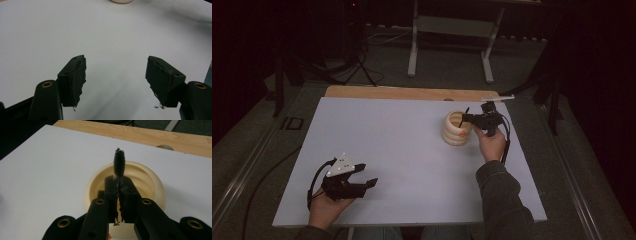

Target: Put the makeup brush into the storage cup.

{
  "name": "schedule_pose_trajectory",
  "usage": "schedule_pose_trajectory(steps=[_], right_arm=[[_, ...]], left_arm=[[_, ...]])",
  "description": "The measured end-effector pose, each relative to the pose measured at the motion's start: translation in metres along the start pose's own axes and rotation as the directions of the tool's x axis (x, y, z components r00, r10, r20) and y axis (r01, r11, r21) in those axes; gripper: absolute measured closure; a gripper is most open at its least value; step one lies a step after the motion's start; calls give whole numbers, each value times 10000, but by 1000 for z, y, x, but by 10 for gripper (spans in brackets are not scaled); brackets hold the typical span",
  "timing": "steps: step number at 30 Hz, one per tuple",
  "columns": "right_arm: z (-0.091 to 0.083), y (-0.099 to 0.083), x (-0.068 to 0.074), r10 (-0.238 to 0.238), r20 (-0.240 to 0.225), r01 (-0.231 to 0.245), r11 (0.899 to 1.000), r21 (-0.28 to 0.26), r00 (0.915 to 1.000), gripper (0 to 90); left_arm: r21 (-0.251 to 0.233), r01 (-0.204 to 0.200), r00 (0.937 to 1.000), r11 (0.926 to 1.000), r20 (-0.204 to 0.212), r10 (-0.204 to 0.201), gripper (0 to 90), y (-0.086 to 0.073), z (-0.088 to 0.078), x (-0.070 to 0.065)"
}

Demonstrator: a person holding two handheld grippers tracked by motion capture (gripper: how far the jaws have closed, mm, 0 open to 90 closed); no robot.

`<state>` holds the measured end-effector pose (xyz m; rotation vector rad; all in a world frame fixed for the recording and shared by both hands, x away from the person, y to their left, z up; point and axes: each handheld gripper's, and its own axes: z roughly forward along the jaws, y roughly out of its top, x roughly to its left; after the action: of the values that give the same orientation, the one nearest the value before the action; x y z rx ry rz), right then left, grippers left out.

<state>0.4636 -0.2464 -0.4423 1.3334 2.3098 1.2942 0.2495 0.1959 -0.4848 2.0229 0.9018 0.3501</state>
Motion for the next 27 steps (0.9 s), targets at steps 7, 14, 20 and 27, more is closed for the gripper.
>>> schedule_pose_trajectory(steps=[7, 14, 20, 27], right_arm=[[-1, 0, 0, -66, 119, 66, 10000, 43, 9999, 841], [-2, 0, 0, -106, 332, 102, 9999, 116, 9994, 783], [-4, 0, -1, -109, 428, 105, 9999, 103, 9990, 776], [-8, -1, -1, -124, 470, 119, 9999, 104, 9988, 765]], left_arm=[[-14, 10, 10000, 10000, 2, -10, 331, 0, 0, 0], [5, -1, 10000, 10000, 14, 1, 331, 0, 0, 0], [10, 4, 10000, 10000, 16, -4, 331, 0, 0, 0], [-10, 7, 10000, 10000, 7, -7, 331, 0, 0, 0]])
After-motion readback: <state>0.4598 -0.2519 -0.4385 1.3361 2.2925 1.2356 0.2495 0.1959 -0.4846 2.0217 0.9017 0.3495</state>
